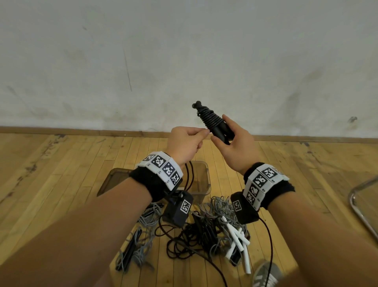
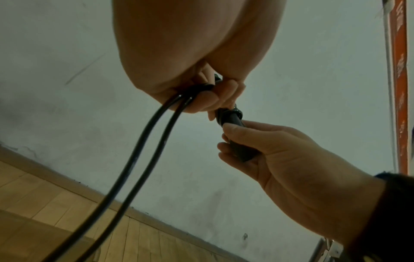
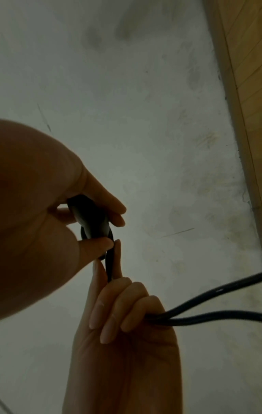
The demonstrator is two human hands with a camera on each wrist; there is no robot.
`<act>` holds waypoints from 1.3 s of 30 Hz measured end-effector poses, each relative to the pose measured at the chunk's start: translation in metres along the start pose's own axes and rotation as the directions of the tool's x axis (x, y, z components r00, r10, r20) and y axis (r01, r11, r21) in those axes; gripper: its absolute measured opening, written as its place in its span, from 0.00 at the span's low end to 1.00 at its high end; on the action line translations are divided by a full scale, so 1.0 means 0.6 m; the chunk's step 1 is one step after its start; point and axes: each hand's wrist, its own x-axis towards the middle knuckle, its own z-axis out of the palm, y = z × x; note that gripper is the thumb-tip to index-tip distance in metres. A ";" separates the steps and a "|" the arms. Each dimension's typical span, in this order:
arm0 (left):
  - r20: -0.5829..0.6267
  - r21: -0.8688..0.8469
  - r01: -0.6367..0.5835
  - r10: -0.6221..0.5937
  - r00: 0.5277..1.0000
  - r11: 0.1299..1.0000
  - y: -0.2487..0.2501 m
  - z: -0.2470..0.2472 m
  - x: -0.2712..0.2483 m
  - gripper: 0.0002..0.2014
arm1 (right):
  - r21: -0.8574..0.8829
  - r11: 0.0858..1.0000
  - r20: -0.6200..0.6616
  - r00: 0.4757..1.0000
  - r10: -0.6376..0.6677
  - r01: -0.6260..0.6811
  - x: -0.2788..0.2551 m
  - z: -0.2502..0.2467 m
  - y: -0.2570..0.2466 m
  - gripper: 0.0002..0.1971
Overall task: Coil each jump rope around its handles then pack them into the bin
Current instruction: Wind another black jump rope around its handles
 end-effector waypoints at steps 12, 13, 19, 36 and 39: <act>0.038 -0.075 0.069 -0.066 0.997 0.995 0.008 0.014 -0.003 0.13 | -0.135 0.990 -0.036 0.998 0.044 -0.048 0.002 -0.007 0.002 0.30; 0.043 -0.082 0.072 -0.068 0.997 0.994 0.009 0.014 -0.002 0.13 | -0.139 0.990 -0.028 0.999 0.036 -0.040 0.002 -0.006 0.001 0.30; -0.004 -0.003 0.043 -0.043 0.999 0.999 0.003 0.010 0.000 0.18 | -0.117 0.993 0.062 0.998 -0.029 0.036 -0.003 0.000 -0.002 0.31; 0.065 -0.030 -0.012 0.014 0.998 0.999 0.003 -0.004 0.005 0.25 | 0.490 0.796 0.398 0.904 0.158 -0.355 -0.010 0.004 -0.030 0.22; 0.086 0.058 -0.039 0.034 0.996 0.998 0.001 -0.002 0.005 0.29 | 0.477 0.836 0.328 0.938 0.116 -0.270 -0.013 0.005 -0.032 0.16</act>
